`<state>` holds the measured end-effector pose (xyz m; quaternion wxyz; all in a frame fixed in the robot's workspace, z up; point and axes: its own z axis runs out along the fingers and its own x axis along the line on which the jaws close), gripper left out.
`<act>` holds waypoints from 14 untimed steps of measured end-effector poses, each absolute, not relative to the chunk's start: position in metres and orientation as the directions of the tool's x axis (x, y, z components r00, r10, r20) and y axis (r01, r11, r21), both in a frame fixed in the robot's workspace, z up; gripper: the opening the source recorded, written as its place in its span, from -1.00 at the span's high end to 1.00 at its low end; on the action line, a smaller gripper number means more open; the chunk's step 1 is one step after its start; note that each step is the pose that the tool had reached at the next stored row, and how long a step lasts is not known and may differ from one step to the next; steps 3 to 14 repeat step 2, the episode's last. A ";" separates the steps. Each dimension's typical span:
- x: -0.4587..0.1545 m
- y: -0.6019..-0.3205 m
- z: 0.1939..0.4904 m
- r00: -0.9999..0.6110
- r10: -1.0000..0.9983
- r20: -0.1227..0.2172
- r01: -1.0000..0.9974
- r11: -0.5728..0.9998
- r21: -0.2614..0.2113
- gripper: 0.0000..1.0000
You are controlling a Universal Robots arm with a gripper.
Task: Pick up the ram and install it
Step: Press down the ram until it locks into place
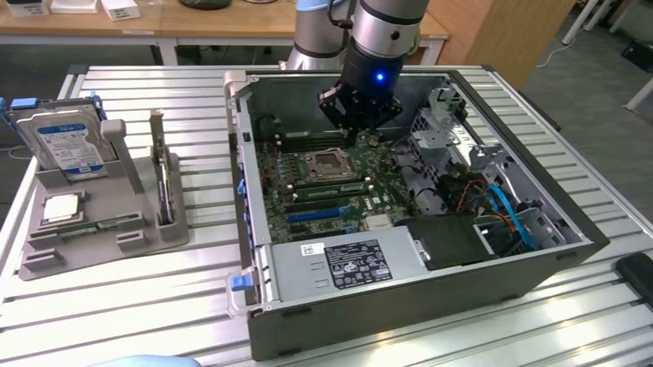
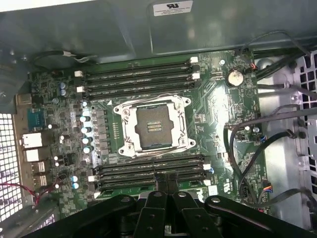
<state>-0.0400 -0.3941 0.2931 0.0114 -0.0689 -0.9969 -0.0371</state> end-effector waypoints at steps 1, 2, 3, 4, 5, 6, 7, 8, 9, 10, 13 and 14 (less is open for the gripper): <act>-0.040 -0.394 0.293 -0.990 0.136 0.028 0.138 0.988 0.072 0.80; -0.040 -0.394 0.293 -0.990 0.136 0.028 0.138 0.988 0.072 0.80; -0.040 -0.394 0.293 -0.990 0.136 0.028 0.138 0.988 0.072 0.80; -0.040 -0.394 0.293 -0.990 0.136 0.028 0.138 0.988 0.072 0.80; -0.040 -0.394 0.293 -0.990 0.136 0.028 0.138 0.988 0.072 0.80; -0.040 -0.394 0.293 -0.990 0.136 0.028 0.138 0.988 0.072 0.80; -0.040 -0.394 0.293 -0.990 0.136 0.028 0.138 0.988 0.072 0.80; -0.040 -0.394 0.293 -0.990 0.136 0.028 0.138 0.988 0.072 0.80; -0.040 -0.394 0.293 -0.990 0.136 0.028 0.138 0.988 0.072 0.80; -0.040 -0.394 0.293 -0.990 0.136 0.028 0.138 0.988 0.072 0.80; -0.040 -0.394 0.293 -0.990 0.136 0.028 0.138 0.988 0.072 0.80; -0.040 -0.394 0.293 -0.990 0.136 0.028 0.138 0.988 0.072 0.80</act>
